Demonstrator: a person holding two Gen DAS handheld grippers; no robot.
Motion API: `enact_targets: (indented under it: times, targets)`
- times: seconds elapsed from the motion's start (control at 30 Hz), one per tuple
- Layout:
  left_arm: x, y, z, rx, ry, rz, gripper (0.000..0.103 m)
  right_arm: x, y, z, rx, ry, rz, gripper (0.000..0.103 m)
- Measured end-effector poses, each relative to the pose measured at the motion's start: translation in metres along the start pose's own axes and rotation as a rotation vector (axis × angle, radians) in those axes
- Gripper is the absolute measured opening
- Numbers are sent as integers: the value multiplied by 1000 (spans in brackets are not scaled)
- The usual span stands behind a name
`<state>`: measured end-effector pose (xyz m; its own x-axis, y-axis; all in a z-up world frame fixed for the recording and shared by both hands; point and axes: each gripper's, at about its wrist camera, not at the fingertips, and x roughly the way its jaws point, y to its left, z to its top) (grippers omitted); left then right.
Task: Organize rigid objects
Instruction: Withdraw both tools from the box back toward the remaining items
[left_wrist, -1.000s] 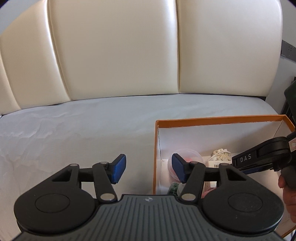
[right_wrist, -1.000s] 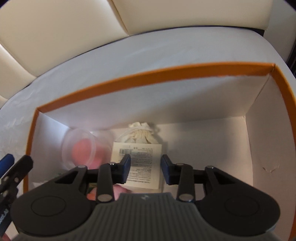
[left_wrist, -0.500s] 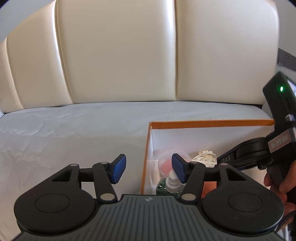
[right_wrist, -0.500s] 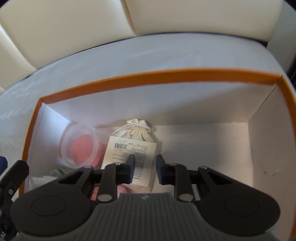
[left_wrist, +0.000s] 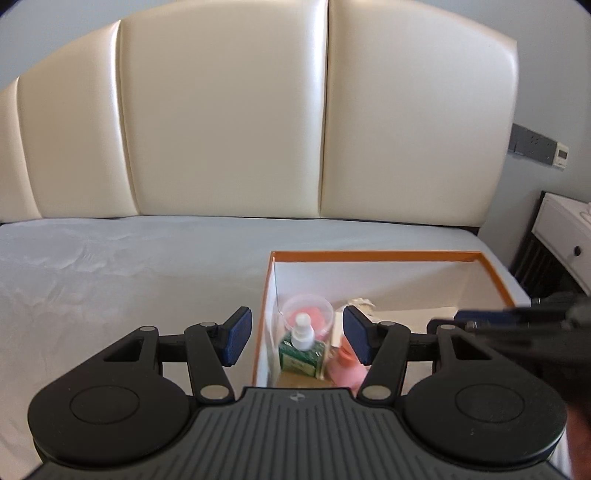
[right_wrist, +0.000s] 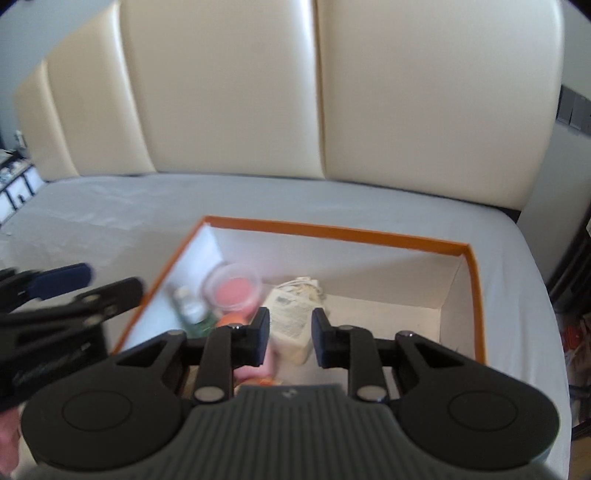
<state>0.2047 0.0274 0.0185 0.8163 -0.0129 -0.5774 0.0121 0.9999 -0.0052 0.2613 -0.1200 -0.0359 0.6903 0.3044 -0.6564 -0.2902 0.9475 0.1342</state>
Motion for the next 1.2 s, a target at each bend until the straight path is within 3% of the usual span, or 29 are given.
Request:
enact_targets:
  times: [0.17, 0.33, 0.47, 0.63, 0.77, 0.9, 0.97, 1.2]
  targets:
    - [-33, -7, -19, 9, 0, -48, 68, -47, 16, -39, -16, -91, 23, 24]
    - [-48, -10, -47, -9, 78, -124, 68, -72, 28, -81, -40, -139, 27, 24]
    - [-45, -10, -75, 0, 157, -179, 67, -70, 27, -114, -13, -82, 14, 24]
    - [-28, -1, -105, -59, 272, -265, 67, -59, 19, -147, 19, -7, -16, 24]
    - [-22, -8, -123, -23, 333, -220, 67, -50, 13, -167, 56, 47, -27, 26]
    - [-20, 1, -136, -73, 384, -242, 67, -43, 10, -175, 72, 87, -35, 31]
    - [-19, 5, -142, -90, 417, -230, 67, -41, 12, -175, 60, 102, -31, 42]
    - [-14, 19, -145, -175, 455, -239, 69, -28, 9, -182, 71, 185, -11, 42]
